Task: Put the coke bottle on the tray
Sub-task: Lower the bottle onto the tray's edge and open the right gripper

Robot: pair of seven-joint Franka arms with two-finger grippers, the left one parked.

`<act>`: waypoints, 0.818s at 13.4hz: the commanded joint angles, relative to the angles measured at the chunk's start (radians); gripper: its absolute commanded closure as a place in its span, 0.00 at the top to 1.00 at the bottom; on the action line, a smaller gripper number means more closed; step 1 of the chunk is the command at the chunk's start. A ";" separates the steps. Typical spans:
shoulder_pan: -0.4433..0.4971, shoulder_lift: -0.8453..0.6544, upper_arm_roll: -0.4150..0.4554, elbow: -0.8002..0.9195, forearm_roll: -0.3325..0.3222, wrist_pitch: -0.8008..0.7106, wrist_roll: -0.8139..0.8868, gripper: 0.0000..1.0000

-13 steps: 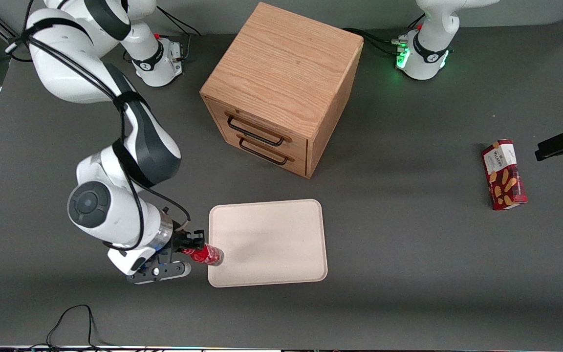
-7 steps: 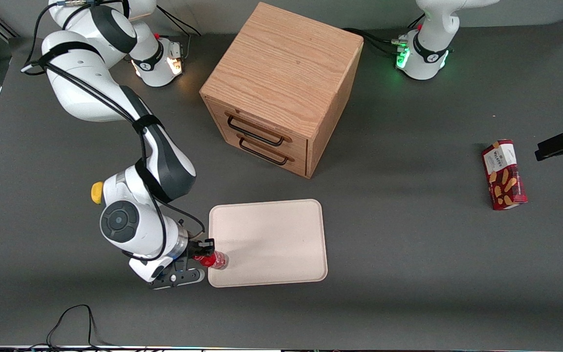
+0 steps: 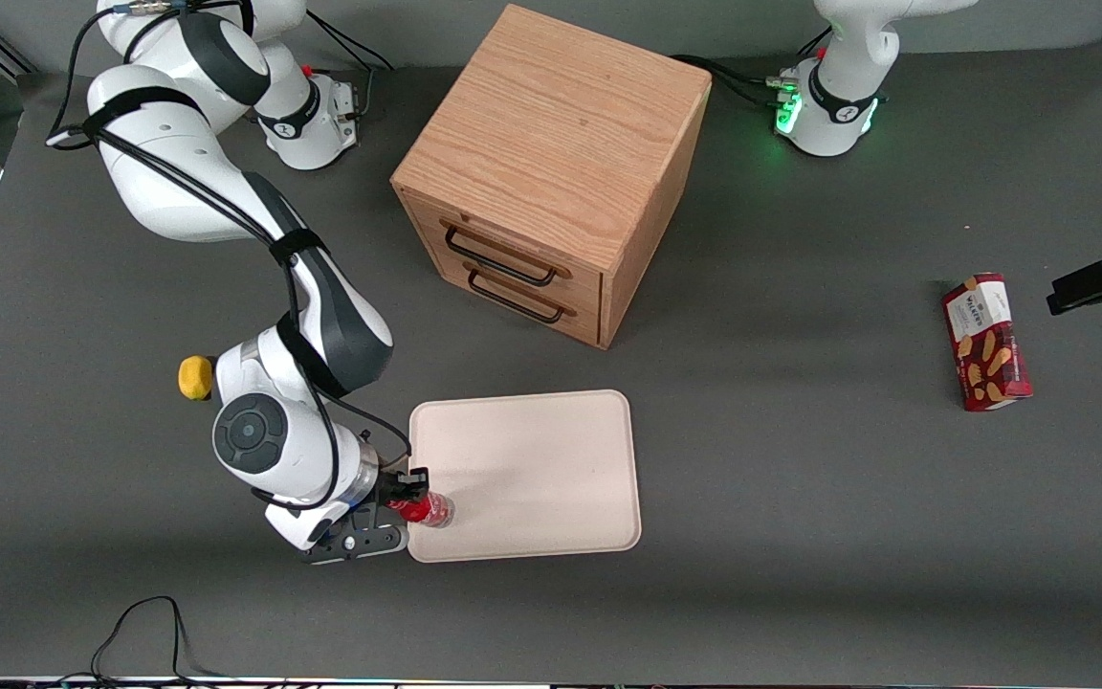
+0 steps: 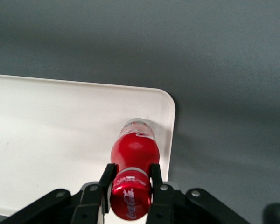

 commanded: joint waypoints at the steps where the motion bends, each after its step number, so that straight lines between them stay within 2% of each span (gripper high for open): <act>1: -0.002 -0.009 0.010 -0.027 -0.030 0.039 0.034 0.34; 2: -0.002 -0.009 0.010 -0.028 -0.030 0.043 0.034 0.38; 4: -0.004 -0.009 0.008 -0.030 -0.030 0.046 0.046 1.00; 11: -0.009 -0.019 0.008 -0.031 -0.024 0.066 0.051 1.00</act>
